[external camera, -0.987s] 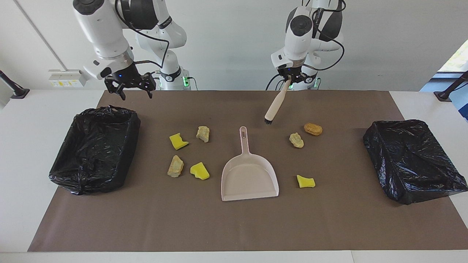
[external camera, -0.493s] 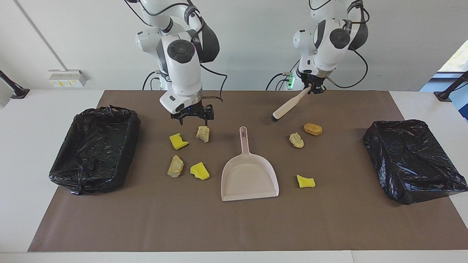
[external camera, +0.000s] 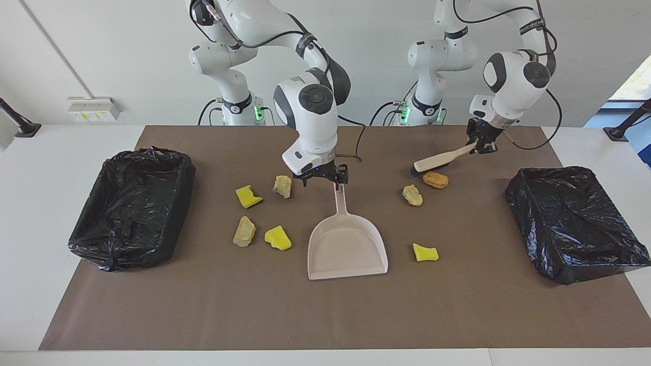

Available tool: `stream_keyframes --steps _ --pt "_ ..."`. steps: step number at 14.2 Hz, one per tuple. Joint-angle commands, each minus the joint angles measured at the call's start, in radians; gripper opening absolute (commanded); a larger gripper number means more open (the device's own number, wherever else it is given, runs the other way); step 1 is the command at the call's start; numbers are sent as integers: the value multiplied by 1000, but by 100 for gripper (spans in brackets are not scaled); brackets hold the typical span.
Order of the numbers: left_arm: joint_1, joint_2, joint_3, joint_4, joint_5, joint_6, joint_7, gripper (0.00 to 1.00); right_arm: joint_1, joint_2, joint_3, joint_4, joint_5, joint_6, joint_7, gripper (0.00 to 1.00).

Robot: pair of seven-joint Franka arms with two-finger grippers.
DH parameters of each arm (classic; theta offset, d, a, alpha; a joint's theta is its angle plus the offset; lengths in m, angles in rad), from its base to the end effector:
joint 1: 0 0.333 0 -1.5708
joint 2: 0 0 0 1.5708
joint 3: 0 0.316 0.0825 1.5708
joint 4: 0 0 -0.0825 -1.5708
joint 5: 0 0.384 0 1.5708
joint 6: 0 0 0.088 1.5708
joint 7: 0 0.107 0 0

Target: Sweep and dump trash in bin

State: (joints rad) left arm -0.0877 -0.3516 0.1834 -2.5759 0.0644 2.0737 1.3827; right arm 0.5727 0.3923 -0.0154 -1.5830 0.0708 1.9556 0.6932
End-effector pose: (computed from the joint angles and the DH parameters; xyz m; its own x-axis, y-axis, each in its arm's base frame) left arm 0.3930 0.0390 0.3688 0.2291 -0.9733 -0.0171 -0.9613 -0.2289 0.1534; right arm 0.5642 0.3586 0.4096 0.9856 -0.1602 -0.0535 -0.1621 -0.9862 -0.0325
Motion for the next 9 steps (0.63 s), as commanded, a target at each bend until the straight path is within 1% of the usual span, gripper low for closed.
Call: stream_keyframes --steps 1,3,4,6,7,8,9 --pt "-56 138 -7 156 20 3 9 0 44 94 3 72 15 35 37 100" --pt "-89 184 -15 209 20 29 -2 0 53 111 3 66 4 43 36 100" --pt "-101 215 -16 235 20 72 -7 0 53 109 3 64 3 54 29 100" --pt "-101 272 -18 302 20 82 -11 0 53 109 3 58 -2 60 6 100" --pt "-101 308 -18 368 17 56 -10 0 53 103 3 34 -2 60 -19 100" --pt "-101 339 -18 428 9 8 -11 0 53 96 3 15 -2 59 -41 97" --pt "-101 361 -18 491 8 -33 -10 0 53 88 3 3 -2 55 -52 90"
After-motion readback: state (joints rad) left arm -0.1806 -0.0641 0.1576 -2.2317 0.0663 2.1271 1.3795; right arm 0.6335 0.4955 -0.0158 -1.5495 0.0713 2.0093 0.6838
